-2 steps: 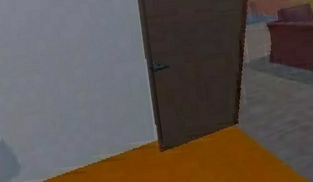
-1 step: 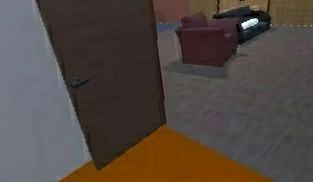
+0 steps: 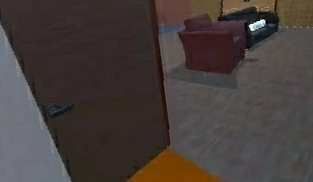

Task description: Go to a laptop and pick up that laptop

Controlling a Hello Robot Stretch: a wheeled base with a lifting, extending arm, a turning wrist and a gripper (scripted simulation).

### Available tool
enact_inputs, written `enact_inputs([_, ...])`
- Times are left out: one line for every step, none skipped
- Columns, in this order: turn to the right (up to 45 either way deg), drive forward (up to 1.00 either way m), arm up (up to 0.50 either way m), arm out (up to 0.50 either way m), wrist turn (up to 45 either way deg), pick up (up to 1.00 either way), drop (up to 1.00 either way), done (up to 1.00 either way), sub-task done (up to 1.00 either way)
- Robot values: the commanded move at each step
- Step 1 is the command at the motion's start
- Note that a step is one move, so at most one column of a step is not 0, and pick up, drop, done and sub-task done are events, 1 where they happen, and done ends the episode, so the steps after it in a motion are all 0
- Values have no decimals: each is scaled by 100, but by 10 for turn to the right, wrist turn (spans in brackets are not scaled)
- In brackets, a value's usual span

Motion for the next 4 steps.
enact_inputs([360,0,0,0,0,0,0,0,0])
enact_inputs([0,100,0,0,0,0,0,0,0])
enact_inputs([0,100,0,0,0,0,0,0,0])
enact_inputs([0,100,0,0,0,0,0,0,0])
